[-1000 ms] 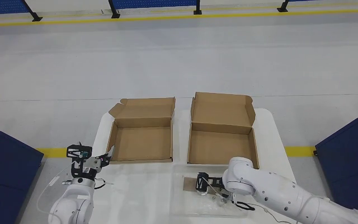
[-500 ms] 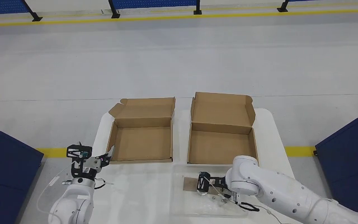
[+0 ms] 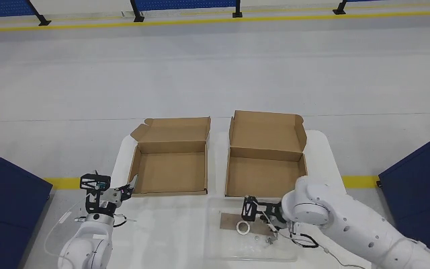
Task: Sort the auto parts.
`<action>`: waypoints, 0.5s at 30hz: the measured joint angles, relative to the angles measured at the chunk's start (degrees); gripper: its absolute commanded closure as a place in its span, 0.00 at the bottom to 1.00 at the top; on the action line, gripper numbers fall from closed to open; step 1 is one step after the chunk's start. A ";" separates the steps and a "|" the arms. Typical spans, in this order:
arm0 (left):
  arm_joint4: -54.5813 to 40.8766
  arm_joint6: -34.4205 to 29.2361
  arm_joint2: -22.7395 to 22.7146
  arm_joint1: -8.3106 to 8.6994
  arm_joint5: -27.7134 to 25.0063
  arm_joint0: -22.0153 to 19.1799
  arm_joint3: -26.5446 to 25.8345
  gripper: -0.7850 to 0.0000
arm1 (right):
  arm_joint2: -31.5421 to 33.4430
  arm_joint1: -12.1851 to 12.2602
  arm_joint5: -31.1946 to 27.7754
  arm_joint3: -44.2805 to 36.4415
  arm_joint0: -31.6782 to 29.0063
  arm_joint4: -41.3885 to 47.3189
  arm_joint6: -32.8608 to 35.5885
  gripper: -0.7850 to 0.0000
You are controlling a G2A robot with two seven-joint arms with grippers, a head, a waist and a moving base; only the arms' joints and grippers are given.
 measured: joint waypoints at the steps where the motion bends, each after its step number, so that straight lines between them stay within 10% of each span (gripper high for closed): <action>1: 0.00 0.00 0.00 0.00 0.00 0.00 0.00 0.00 | 1.51 0.66 -1.36 0.17 -0.75 1.61 -0.40 1.00; 15: 0.00 0.00 0.00 0.00 0.00 0.00 0.00 0.00 | 9.48 4.58 -8.54 0.26 -6.11 13.03 -3.93 1.00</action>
